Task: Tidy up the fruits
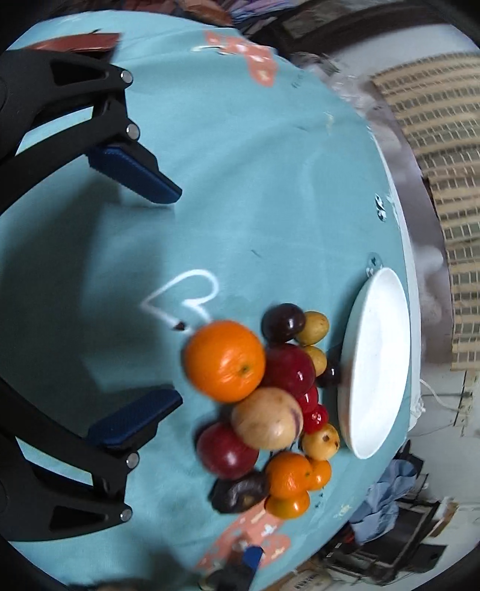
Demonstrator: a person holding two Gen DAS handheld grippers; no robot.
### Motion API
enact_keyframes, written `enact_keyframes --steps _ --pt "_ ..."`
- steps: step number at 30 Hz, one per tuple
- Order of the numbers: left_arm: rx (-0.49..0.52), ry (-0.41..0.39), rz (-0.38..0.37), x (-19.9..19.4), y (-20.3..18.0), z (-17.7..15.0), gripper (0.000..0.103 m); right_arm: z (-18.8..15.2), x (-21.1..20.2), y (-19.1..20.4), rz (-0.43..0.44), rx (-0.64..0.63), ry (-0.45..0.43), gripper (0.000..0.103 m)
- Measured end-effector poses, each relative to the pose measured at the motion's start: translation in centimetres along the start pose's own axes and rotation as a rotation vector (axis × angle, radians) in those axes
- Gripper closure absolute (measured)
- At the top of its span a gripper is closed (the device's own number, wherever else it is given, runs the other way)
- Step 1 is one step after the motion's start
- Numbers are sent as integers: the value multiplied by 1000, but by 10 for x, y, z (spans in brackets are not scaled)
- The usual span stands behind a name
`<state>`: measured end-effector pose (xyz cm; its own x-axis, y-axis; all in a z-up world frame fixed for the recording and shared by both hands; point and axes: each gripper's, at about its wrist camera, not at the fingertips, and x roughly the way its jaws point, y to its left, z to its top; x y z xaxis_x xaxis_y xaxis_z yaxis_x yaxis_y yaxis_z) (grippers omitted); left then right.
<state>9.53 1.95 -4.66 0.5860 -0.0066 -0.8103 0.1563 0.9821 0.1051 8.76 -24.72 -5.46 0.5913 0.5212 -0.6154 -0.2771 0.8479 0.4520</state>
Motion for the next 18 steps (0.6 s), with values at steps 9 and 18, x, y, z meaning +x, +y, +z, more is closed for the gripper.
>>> enact_keyframes --steps 9,18 --pt "62 -23 -140 14 -17 20 28 5 2 -11 77 96 1 1" --pt "20 -50 -229 6 -12 14 56 -5 9 11 -25 -84 25 1"
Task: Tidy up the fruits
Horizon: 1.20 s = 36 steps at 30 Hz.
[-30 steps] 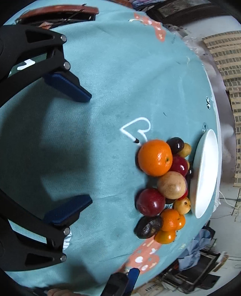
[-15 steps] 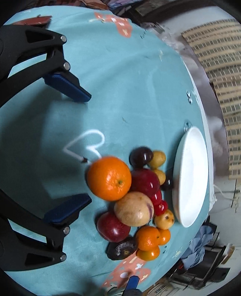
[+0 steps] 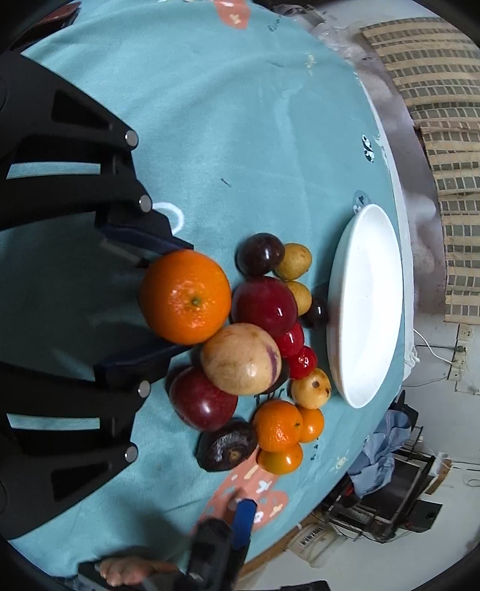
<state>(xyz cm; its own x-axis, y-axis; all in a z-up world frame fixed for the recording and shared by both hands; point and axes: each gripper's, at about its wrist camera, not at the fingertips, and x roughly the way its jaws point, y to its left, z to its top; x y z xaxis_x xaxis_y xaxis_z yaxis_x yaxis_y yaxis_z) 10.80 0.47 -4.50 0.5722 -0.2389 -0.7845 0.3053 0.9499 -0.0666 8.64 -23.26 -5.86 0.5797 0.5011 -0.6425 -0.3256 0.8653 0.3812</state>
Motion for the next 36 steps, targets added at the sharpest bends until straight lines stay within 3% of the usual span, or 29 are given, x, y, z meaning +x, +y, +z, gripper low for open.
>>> enact_keyframes --steps 5,7,9,16,17,19,24,30,36 --pt "-37 -23 16 -3 8 2 57 -3 3 21 -96 -147 -28 4" --pt "-46 -25 9 -4 9 2 57 -4 12 23 -121 -180 -8 20" --pt "-40 -23 13 -4 8 2 57 -5 22 24 -126 -192 31 29" --pt "-30 -13 21 -1 8 0 56 5 45 20 -125 -156 88 38" --pt "-28 -13 21 -1 8 0 56 8 47 19 -126 -157 91 41" --pt "-25 -16 23 0 7 -1 56 10 49 19 -115 -160 92 58" --pt "-23 -65 3 -12 4 0 57 6 37 18 -93 -174 58 58" --pt "-35 -155 -1 -46 0 11 57 15 2 16 -23 -133 -48 58" --pt "-54 -159 5 -37 3 71 57 98 -9 0 -47 -77 -139 58"
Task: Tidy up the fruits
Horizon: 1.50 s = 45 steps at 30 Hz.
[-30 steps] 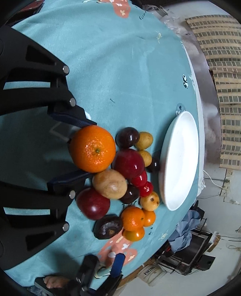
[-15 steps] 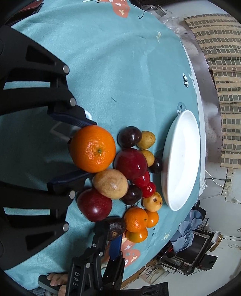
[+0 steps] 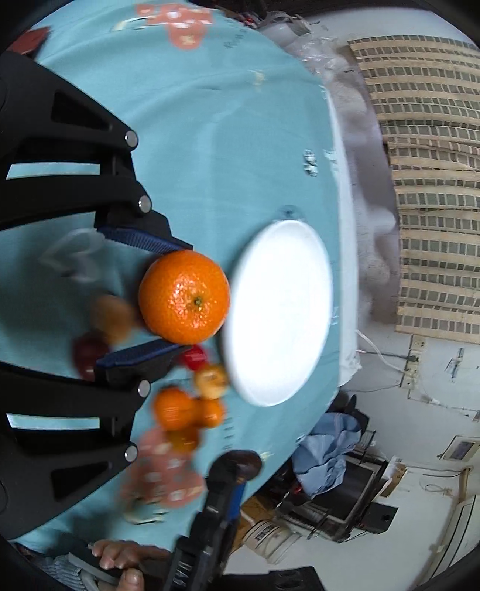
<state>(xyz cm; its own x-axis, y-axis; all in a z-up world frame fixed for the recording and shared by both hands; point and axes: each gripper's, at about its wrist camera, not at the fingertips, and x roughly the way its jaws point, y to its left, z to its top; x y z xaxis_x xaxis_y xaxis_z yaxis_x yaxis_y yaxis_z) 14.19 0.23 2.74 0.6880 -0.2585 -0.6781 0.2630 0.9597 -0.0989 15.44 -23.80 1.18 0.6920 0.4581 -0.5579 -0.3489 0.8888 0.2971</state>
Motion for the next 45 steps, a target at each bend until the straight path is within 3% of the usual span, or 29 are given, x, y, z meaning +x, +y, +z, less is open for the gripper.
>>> enact_keyframes --steps 5,10,11,12,13,17,21,23,24,28,32,34,37,39,45 --pt "-41 6 3 47 -2 46 56 34 48 -14 -43 47 -27 58" --pt "-80 70 6 95 4 58 56 31 102 -33 -100 77 52 57" --pt "-82 65 6 99 4 58 51 30 105 -35 -115 74 56 56" --pt "-80 60 8 101 3 57 41 30 107 -37 -131 66 61 44" --pt "-72 56 14 104 2 57 37 32 105 -37 -158 54 54 31" --pt "-34 48 19 99 -2 53 34 38 79 -32 -149 53 -7 29" --pt "-58 -4 59 71 8 46 20 50 29 -16 -62 76 -103 28" --pt "-112 -29 63 50 20 35 14 49 1 -2 -41 62 -141 15" --pt "-126 -36 60 43 23 30 14 44 -11 5 -42 52 -158 4" --pt "-159 -56 104 8 31 -14 11 2 -42 21 -53 -1 -175 3" --pt "-150 -18 170 -2 29 -54 11 -45 -46 5 -42 71 -129 3" --pt "-131 -5 196 -4 25 -63 11 -52 -39 -8 -33 154 -65 3" --pt "-93 -18 187 -5 15 -64 11 -52 -35 -20 -3 239 -49 3" --pt "-63 -18 177 -3 10 -63 6 -52 -32 -21 -14 242 -36 3" --pt "13 36 198 18 -4 -65 6 -53 -31 -13 -21 199 -27 3"
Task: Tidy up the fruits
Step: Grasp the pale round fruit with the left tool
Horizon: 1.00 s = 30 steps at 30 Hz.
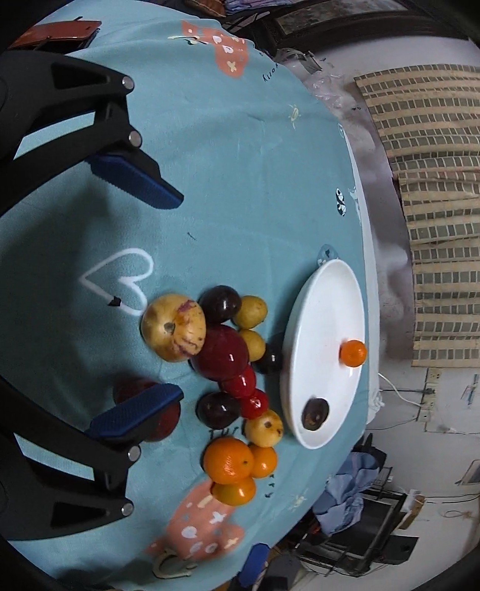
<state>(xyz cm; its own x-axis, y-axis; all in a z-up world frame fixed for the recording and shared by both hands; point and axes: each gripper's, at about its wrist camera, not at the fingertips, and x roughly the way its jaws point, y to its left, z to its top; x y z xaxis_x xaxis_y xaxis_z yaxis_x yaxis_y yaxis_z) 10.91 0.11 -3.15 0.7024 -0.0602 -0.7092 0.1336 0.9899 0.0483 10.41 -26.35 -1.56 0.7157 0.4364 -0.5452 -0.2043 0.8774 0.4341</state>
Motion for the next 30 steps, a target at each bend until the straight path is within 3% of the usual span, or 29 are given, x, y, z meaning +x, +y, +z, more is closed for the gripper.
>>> enact_keyframes --steps 7,12,17,22,30 --pt "-20 32 54 11 12 3 3 -2 3 5 -8 -24 11 3" --pt "-139 1 127 -10 48 -3 3 0 0 -1 -4 5 2 3" --pt "-201 -8 26 -19 60 -10 2 0 0 0 1 -4 5 3" --pt "-109 2 60 -14 40 -11 2 1 1 0 -3 -10 6 3" --pt "-147 -7 40 -13 49 -10 3 0 2 0 -9 -18 10 3"
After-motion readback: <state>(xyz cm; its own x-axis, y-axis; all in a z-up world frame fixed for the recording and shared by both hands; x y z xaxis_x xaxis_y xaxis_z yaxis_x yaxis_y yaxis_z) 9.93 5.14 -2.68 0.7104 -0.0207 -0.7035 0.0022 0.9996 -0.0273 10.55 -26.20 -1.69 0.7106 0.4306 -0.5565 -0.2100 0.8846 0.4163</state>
